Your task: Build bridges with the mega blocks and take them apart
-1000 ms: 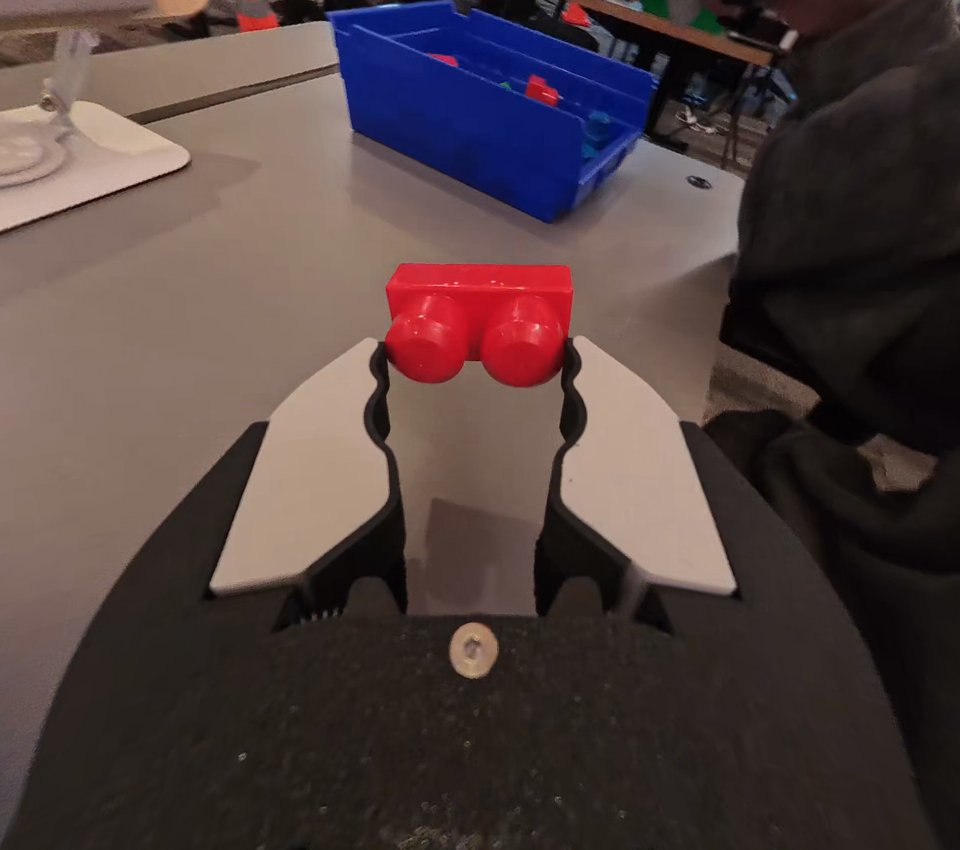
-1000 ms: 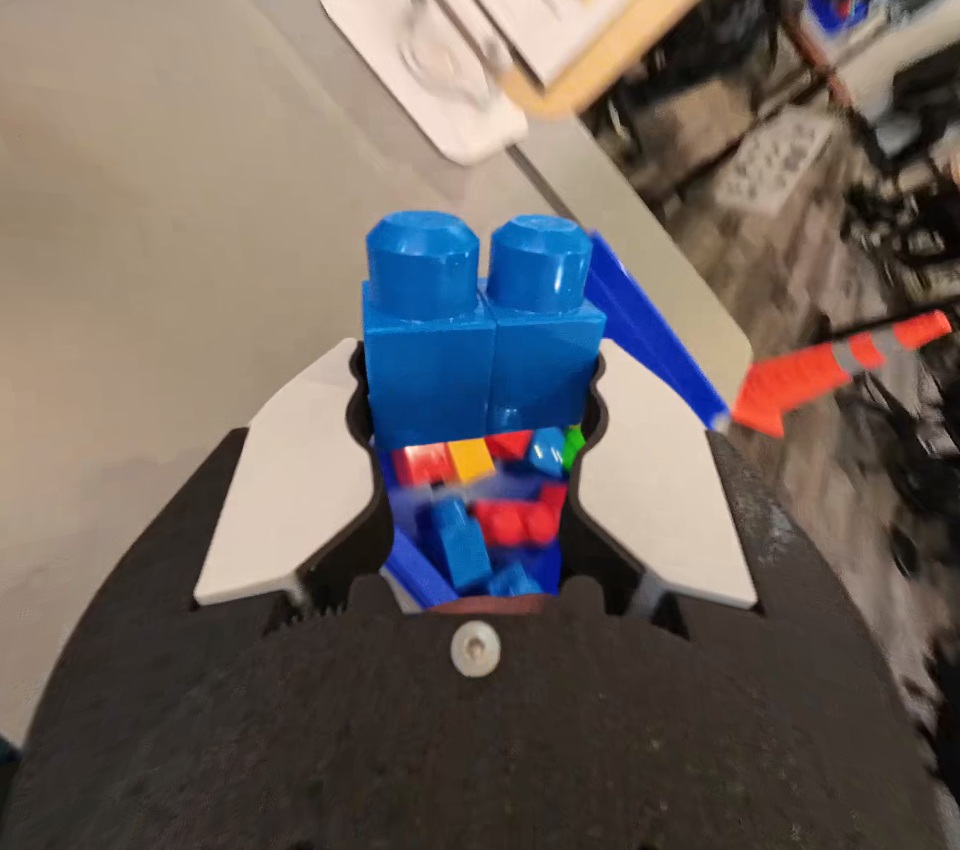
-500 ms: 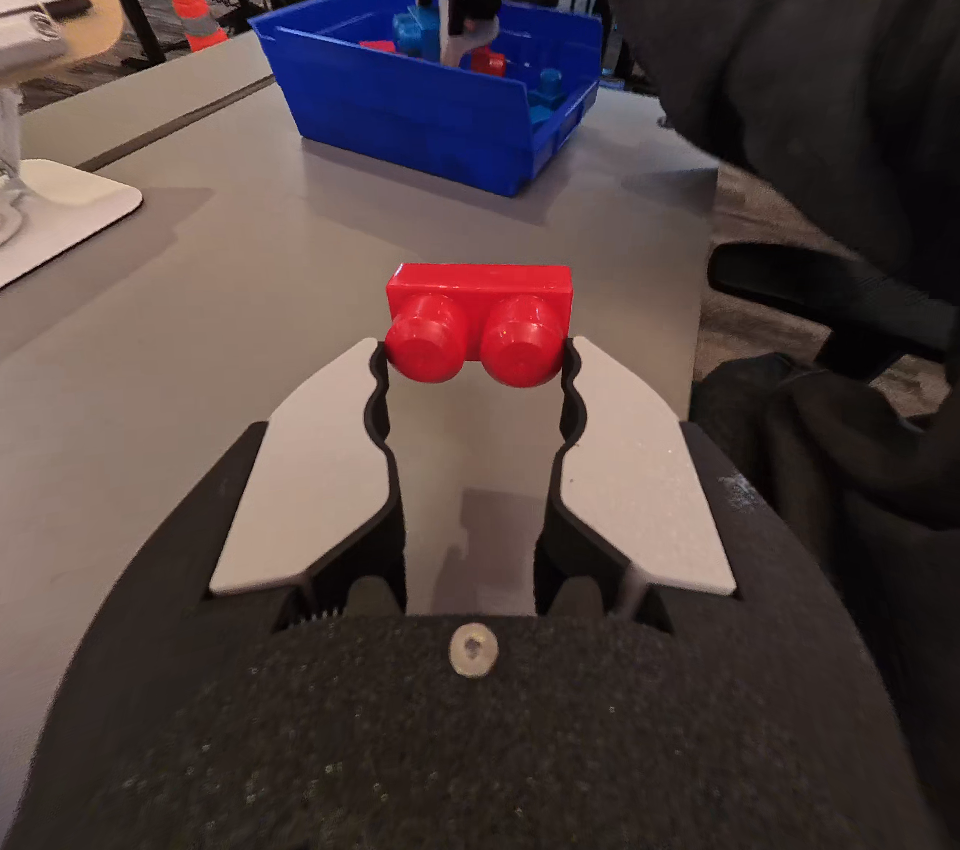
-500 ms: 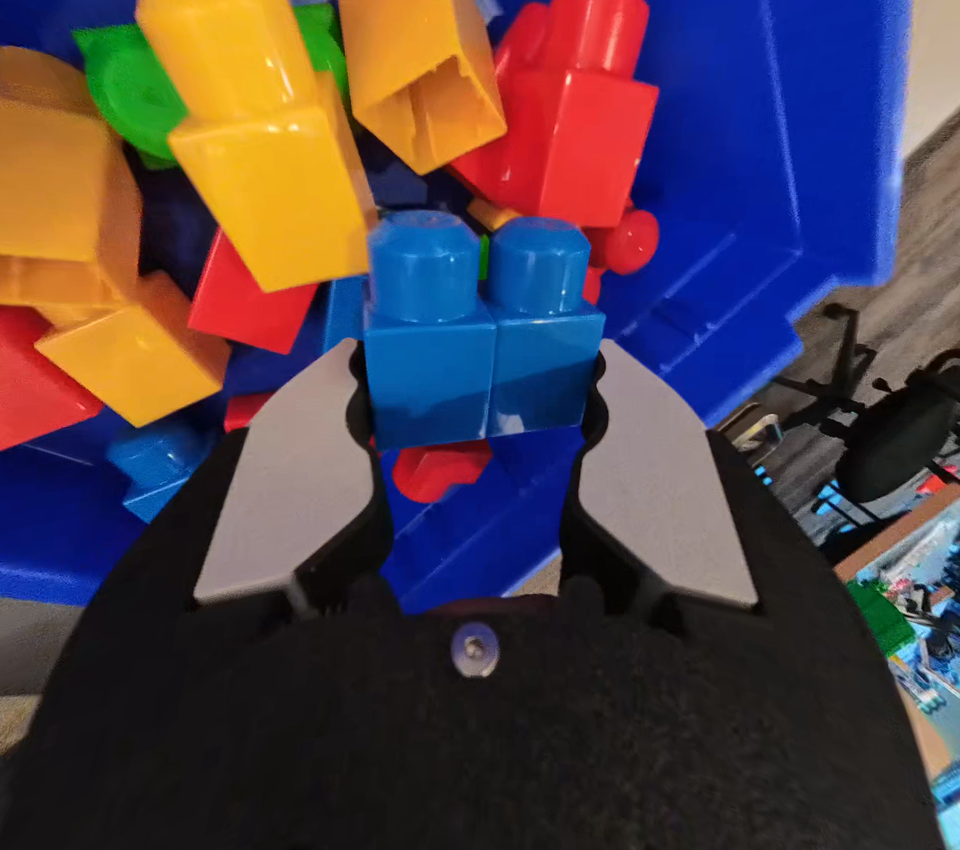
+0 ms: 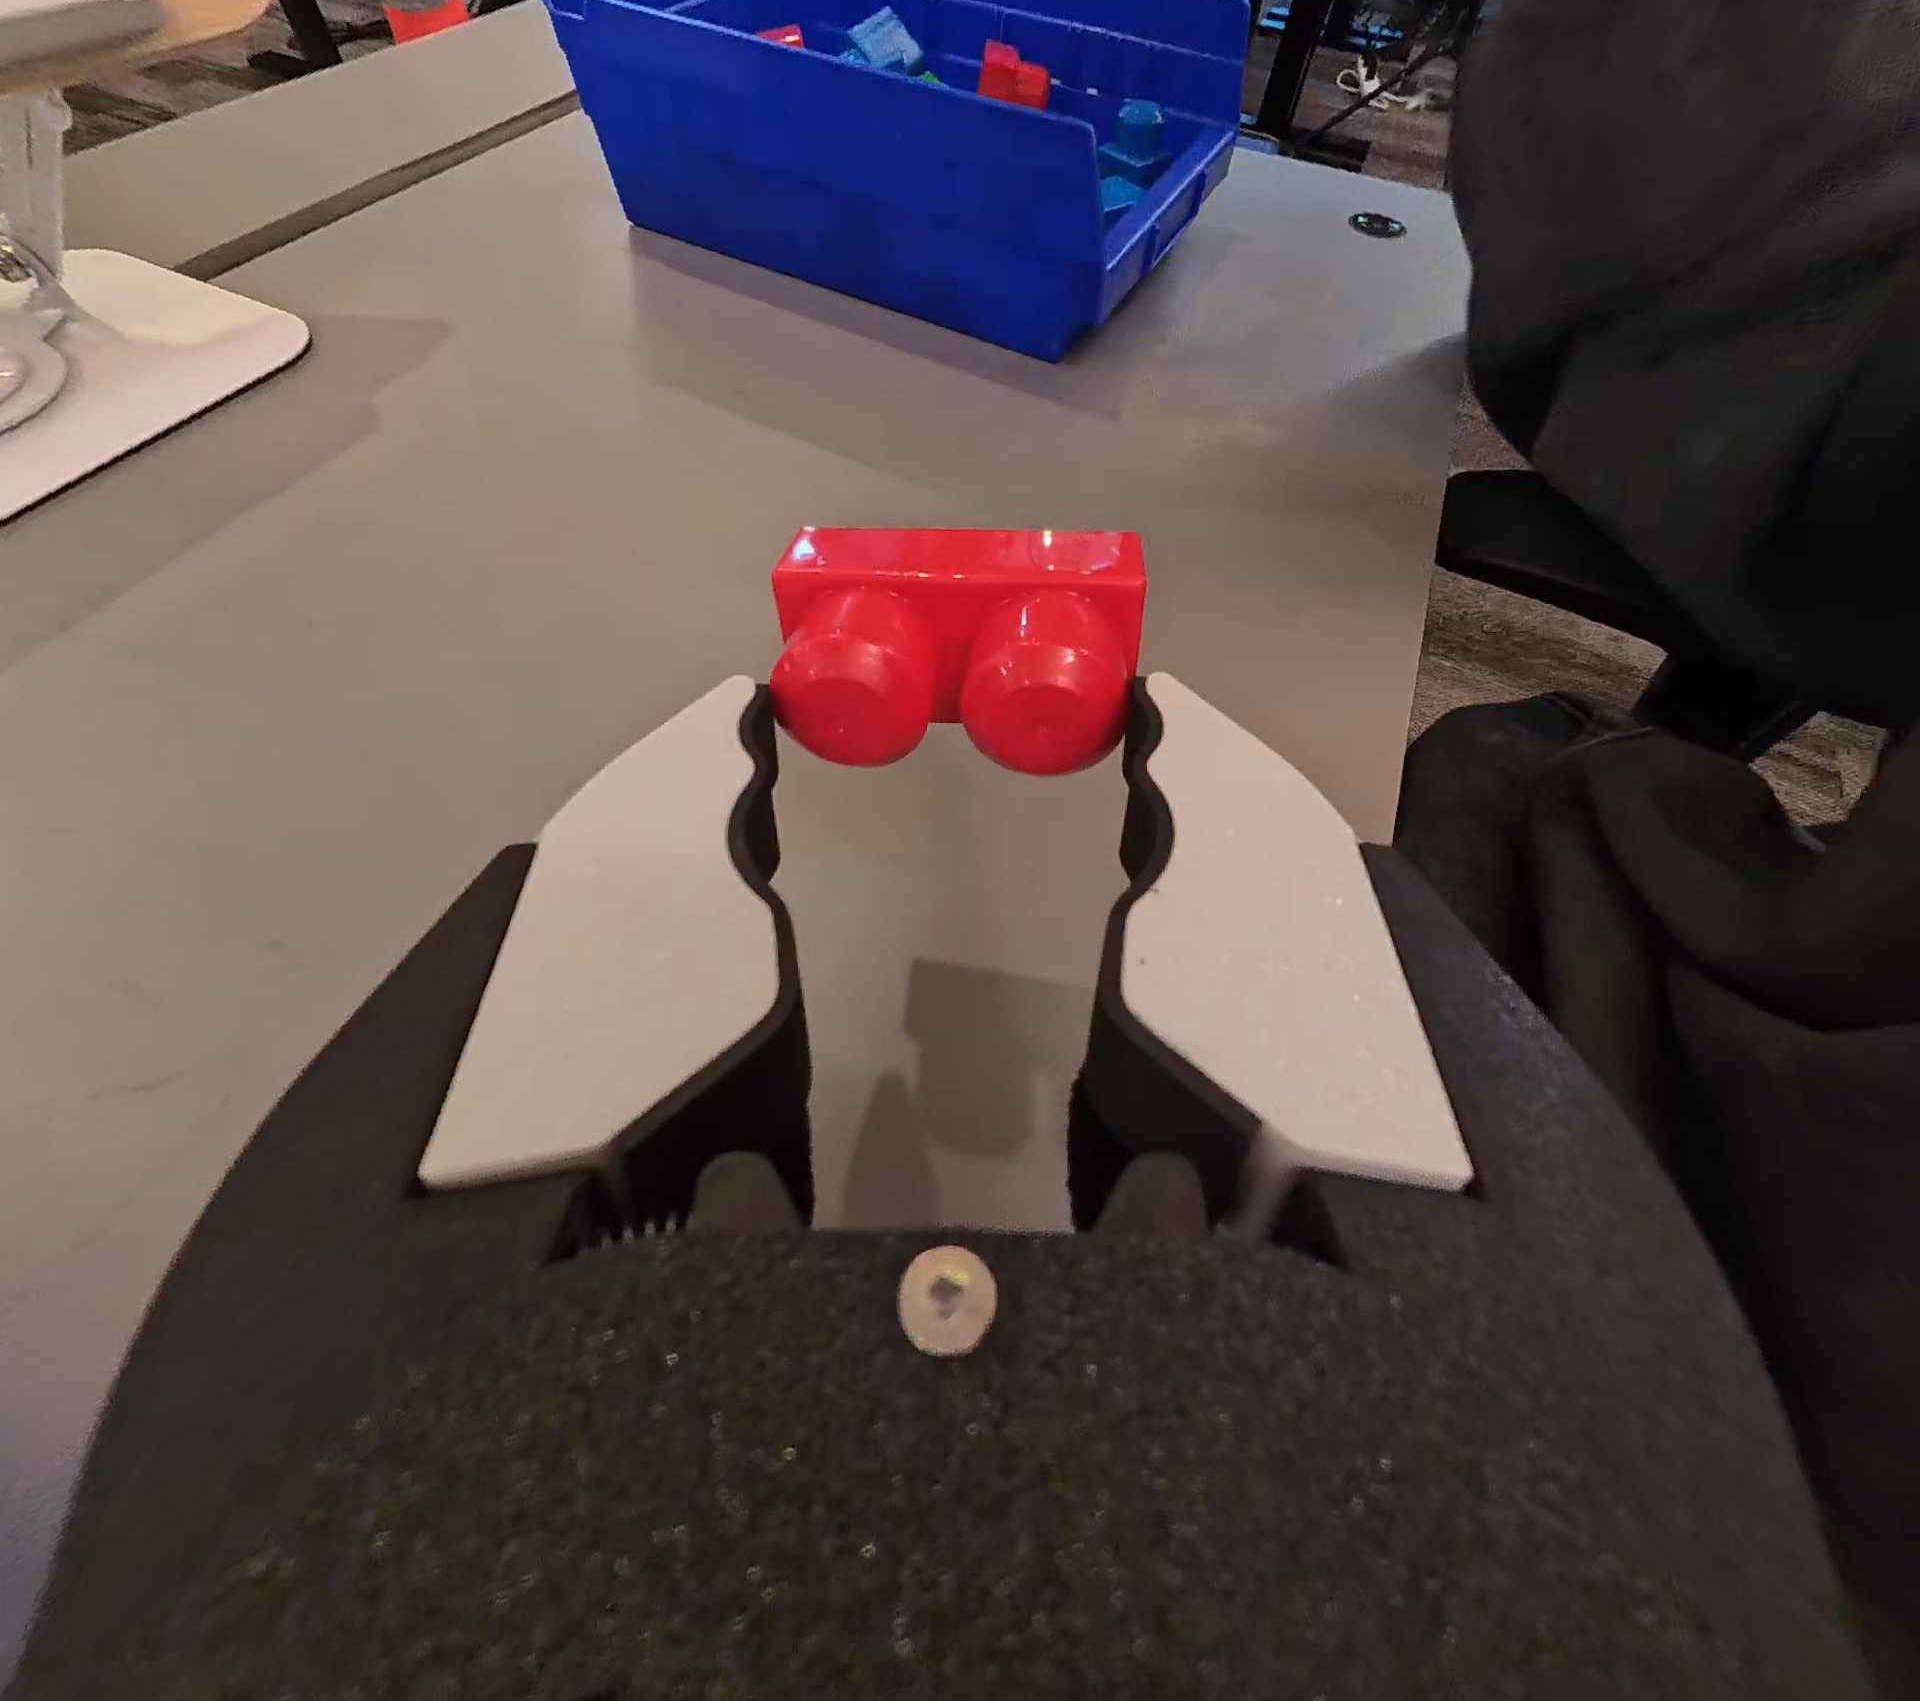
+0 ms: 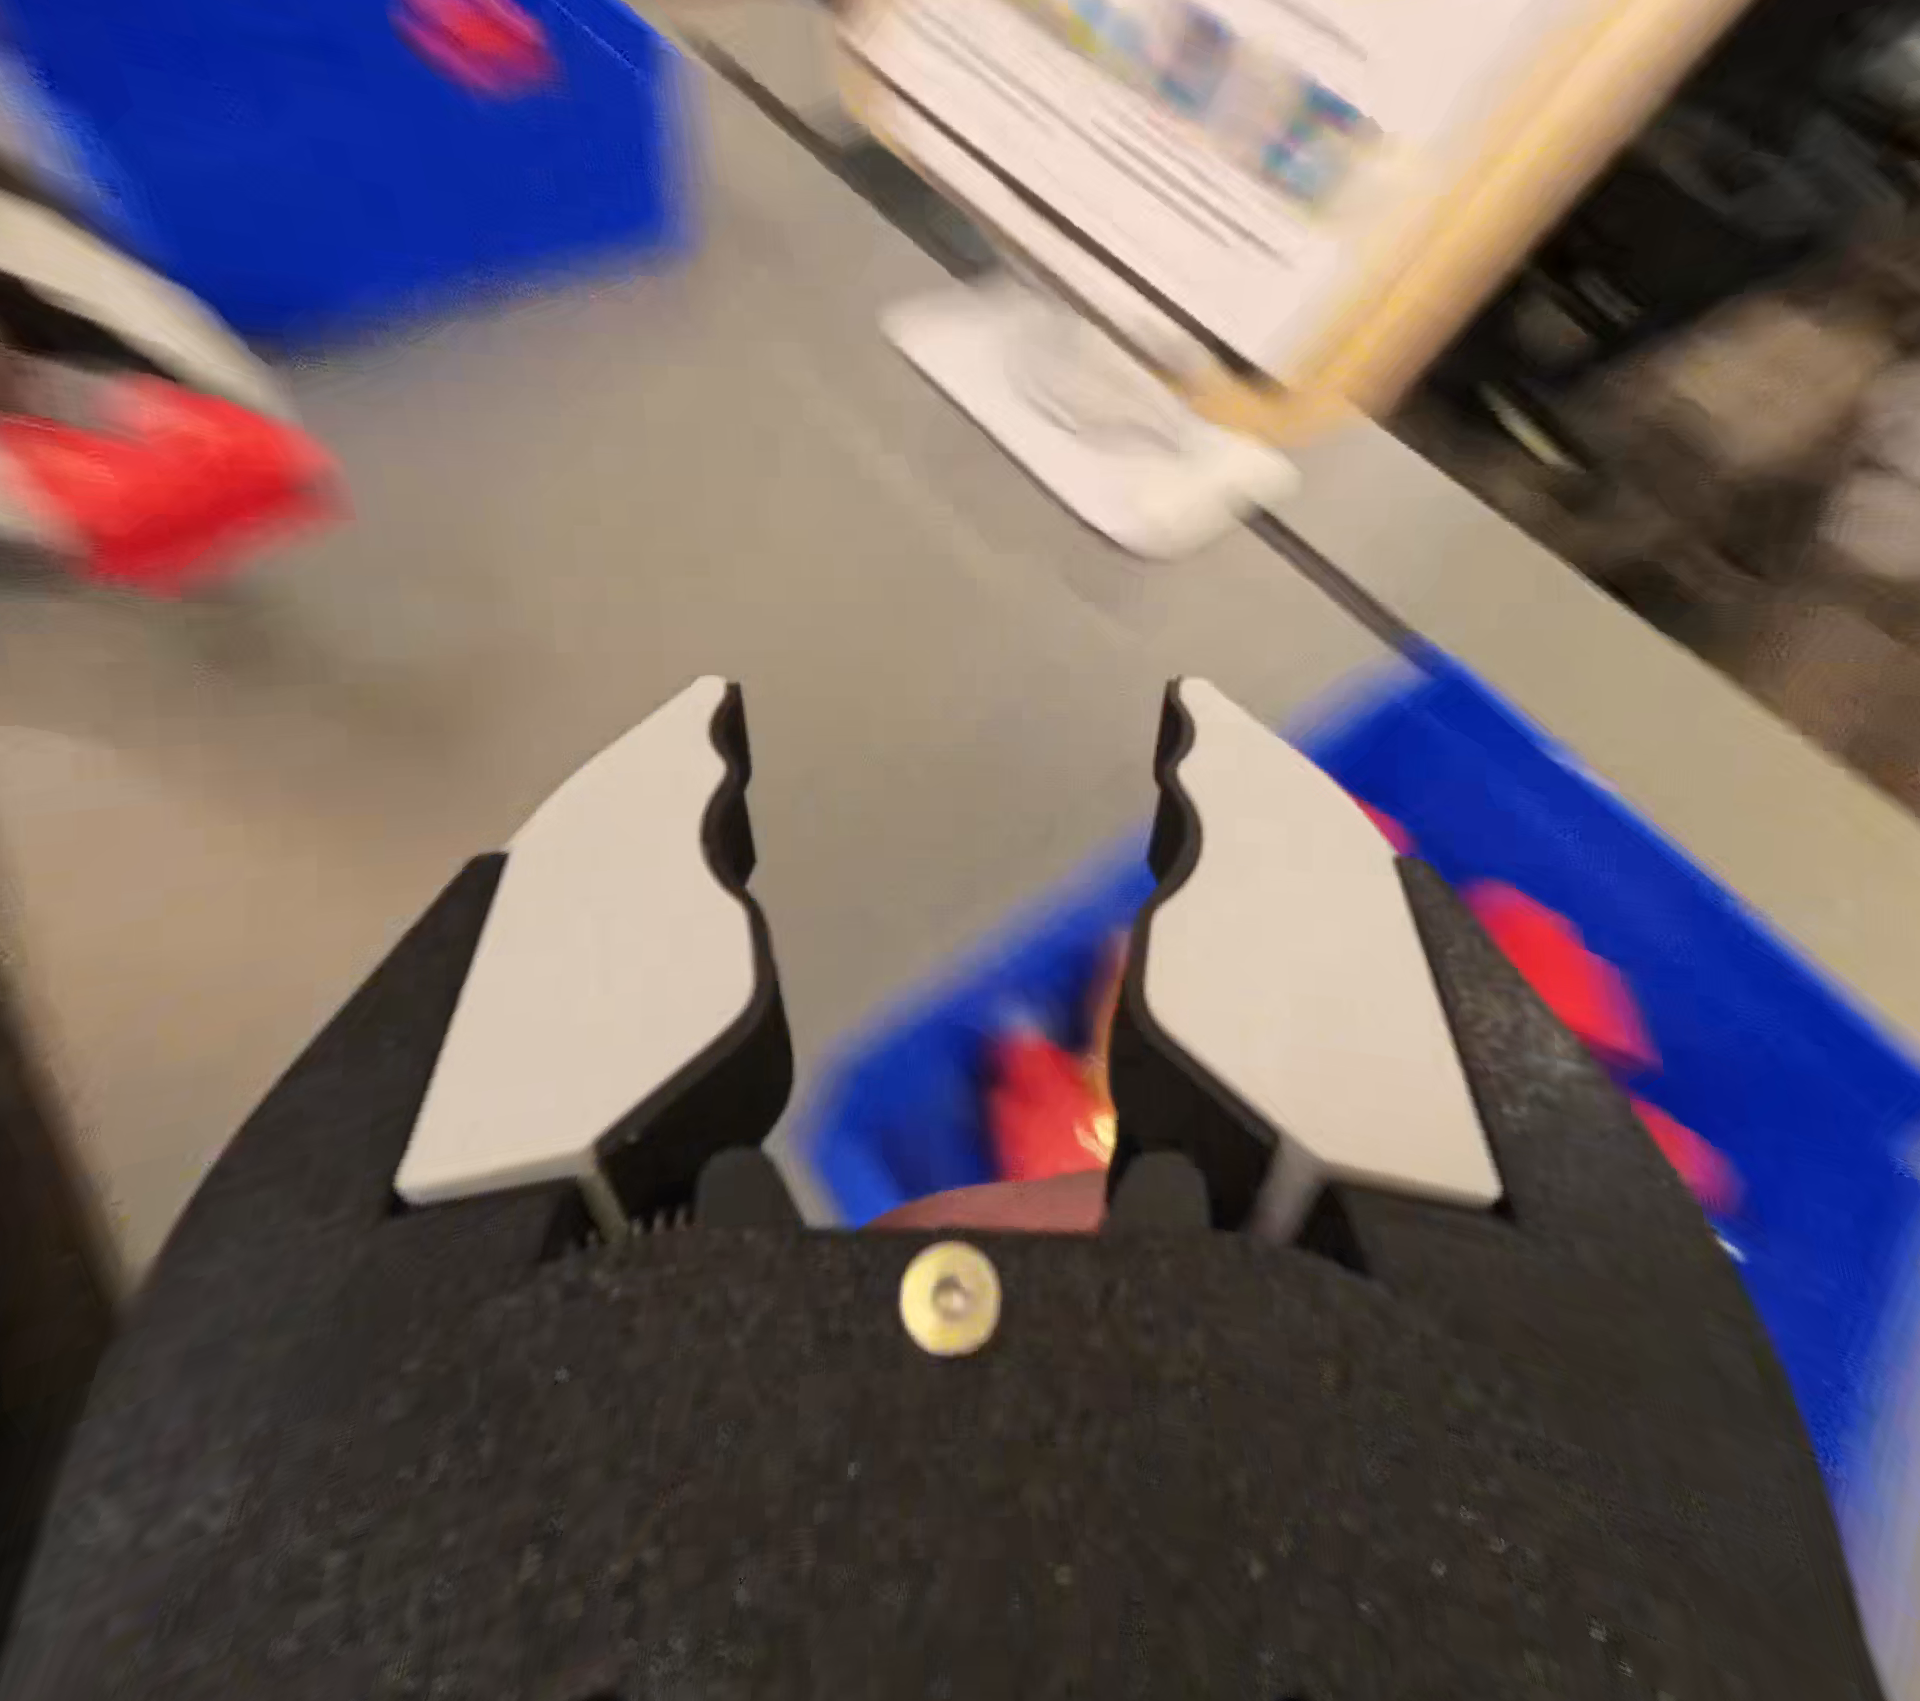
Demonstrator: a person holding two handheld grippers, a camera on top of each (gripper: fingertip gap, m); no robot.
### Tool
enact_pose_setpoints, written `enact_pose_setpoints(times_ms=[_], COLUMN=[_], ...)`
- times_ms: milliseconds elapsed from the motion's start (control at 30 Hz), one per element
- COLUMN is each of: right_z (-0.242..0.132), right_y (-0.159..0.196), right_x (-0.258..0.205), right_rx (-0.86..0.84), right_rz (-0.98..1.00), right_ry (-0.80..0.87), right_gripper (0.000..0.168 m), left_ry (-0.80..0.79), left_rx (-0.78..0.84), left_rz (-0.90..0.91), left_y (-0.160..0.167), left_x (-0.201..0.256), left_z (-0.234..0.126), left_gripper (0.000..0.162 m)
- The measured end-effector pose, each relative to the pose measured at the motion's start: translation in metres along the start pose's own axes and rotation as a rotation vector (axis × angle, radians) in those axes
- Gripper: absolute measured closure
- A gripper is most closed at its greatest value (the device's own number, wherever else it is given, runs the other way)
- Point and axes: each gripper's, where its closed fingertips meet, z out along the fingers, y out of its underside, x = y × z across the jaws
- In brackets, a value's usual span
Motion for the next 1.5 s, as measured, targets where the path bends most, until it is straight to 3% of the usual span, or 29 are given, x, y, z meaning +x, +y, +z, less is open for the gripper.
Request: enact_pose_setpoints(times_ms=[100, 133, 167, 267, 433, 667, 833, 1033, 1300, 1500], right_z=[0.022, 0.035, 0.05, 0.074, 0.075, 0.078, 0.078, 0.084, 0.082, 0.083], right_y=[-0.012, -0.005, 0.006, 0.017, 0.018, 0.028, 0.025, 0.032, 0.044, 0.049], right_x=[-0.116, -0.141, -0.158, -0.178, -0.175, -0.142, -0.148, -0.156, -0.154, -0.149], right_rx=[0.33, 0.366, 0.35, 0.312, 0.348, 0.346, 0.36, 0.326, 0.296, 0.267], right_rz=[0.13, 0.156, 0.149, 0.136, 0.093, -0.131, -0.17, -0.263, -0.208, -0.168], right_ry=[-0.287, -0.336, -0.337, -0.302, -0.218, 0.076, 0.074, 0.082, 0.047, 0.031], right_gripper=[0.104, 0.107, 0.1, 0.101, 0.109, 0.111, 0.111, 0.112, 0.114, 0.116], left_ry=[-0.002, -0.001, 0.004, 0.005, 0.021, 0.011, 0.007, 0.008, 0.017, 0.035], left_rx=[-0.018, -0.018, -0.016, -0.03, -0.069, -0.207, -0.504, -0.893, -1.111, -1.102], left_rz=[0.014, 0.014, 0.016, 0.031, 0.026, 0.039, 0.09, 0.247, 0.329, 0.351], left_y=[0.002, 0.002, 0.001, 0.001, 0.009, 0.031, 0.026, 0.038, 0.046, 0.043], left_x=[0.0, 0.001, 0.002, 0.004, 0.008, 0.0, -0.043, -0.099, -0.116, -0.116], left_z=[0.003, 0.004, 0.005, 0.008, 0.013, 0.02, 0.023, 0.059, 0.09, 0.093], left_gripper=[0.098, 0.098, 0.098, 0.098, 0.098, 0.098, 0.098, 0.098, 0.098, 0.097])
